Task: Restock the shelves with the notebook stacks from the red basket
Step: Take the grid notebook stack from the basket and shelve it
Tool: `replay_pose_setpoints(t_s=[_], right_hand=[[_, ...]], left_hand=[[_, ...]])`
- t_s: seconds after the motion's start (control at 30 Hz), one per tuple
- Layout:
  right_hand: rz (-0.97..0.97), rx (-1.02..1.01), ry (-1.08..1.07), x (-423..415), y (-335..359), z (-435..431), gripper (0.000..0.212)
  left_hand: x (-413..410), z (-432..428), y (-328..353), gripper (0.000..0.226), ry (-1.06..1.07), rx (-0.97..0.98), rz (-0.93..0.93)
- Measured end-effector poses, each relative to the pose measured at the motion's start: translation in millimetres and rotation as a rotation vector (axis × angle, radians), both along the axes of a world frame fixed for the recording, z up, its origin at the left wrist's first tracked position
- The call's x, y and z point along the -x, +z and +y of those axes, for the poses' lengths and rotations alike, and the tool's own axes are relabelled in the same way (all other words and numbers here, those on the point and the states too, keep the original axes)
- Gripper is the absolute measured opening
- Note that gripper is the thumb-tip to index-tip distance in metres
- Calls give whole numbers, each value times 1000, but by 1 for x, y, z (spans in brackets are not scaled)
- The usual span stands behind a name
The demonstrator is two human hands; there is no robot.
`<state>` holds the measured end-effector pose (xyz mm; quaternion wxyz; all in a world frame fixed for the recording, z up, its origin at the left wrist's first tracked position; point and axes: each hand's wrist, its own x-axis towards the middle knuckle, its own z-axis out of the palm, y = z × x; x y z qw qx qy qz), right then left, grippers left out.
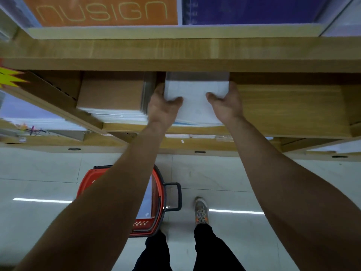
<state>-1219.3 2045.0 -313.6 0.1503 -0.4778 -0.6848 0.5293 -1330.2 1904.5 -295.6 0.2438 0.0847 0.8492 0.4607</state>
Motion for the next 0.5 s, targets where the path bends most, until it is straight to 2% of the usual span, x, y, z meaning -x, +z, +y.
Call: replay_pose_setpoints(t_s=[0.07, 0.13, 0.23, 0.3, 0.5], right_hand=[[-32, 22, 4, 8, -3, 7, 74], [-60, 39, 17, 7, -6, 10, 79], [-15, 33, 1, -5, -12, 1, 64], [20, -5, -17, -10, -17, -10, 54], [43, -53, -36, -2, -19, -9, 50]], left_hand=[[8, 3, -4, 54, -4, -3, 9], [6, 1, -2, 53, 10, -8, 5], [-9, -9, -8, 47, 71, -7, -35], [-19, -11, -12, 53, 132, -29, -76], [-20, -4, -15, 45, 141, -52, 1]])
